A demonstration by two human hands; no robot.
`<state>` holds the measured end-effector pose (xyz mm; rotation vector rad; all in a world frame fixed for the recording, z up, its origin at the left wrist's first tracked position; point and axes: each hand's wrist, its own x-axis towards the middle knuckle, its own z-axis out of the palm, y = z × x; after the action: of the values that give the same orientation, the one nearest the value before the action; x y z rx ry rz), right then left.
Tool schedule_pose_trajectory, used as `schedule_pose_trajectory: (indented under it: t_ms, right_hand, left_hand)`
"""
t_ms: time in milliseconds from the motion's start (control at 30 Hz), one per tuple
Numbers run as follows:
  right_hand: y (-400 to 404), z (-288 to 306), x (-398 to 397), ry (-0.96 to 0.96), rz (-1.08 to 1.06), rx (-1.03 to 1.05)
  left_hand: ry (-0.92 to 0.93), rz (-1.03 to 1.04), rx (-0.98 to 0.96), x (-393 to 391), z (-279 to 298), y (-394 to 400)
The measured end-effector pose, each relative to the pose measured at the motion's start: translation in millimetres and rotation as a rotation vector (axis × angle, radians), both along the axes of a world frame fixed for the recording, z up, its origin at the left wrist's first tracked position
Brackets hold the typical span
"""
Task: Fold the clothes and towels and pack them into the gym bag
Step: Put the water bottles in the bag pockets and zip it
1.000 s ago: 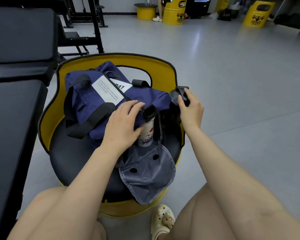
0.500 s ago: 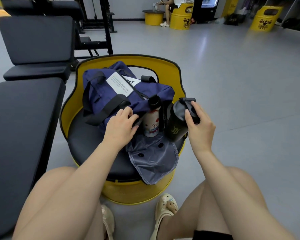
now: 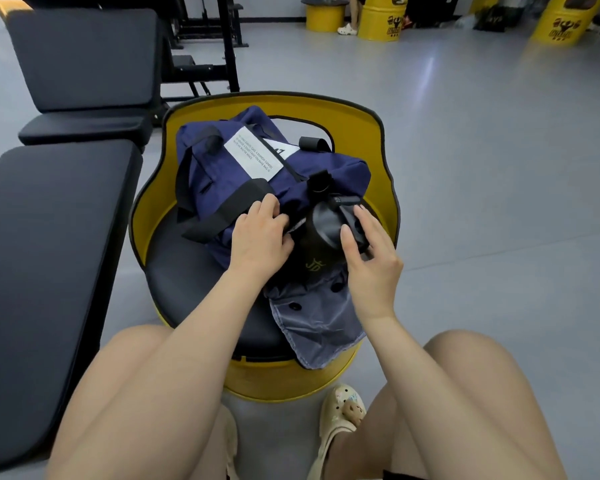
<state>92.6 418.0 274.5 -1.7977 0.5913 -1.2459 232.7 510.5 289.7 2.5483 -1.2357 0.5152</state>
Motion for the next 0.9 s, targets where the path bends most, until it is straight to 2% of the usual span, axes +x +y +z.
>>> schedule_pose_trajectory:
  t_ms: [200, 333, 533, 700, 900]
  right_hand:
    - [11.0, -11.1, 11.5, 0.028, 0.036, -0.065]
    - [18.8, -24.2, 19.2, 0.091, 0.096, -0.106]
    - [21.4, -31.0, 29.3, 0.242, 0.243, -0.166]
    - [19.8, -24.2, 24.1, 0.378, 0.347, -0.205]
    - [13.5, -14.7, 24.7, 0.420, 0.406, -0.161]
  left_hand:
    - [0.257, 0.011, -0.180, 4.2, 7.1, 13.9]
    - [0.339, -0.010, -0.330, 5.6, 11.2, 21.5]
    - [0.359, -0.044, -0.363, 5.3, 13.1, 24.4]
    - [0.308, -0.067, -0.310, 7.0, 11.3, 24.5]
    - [0.290, -0.088, -0.318, 9.6, 14.0, 27.5]
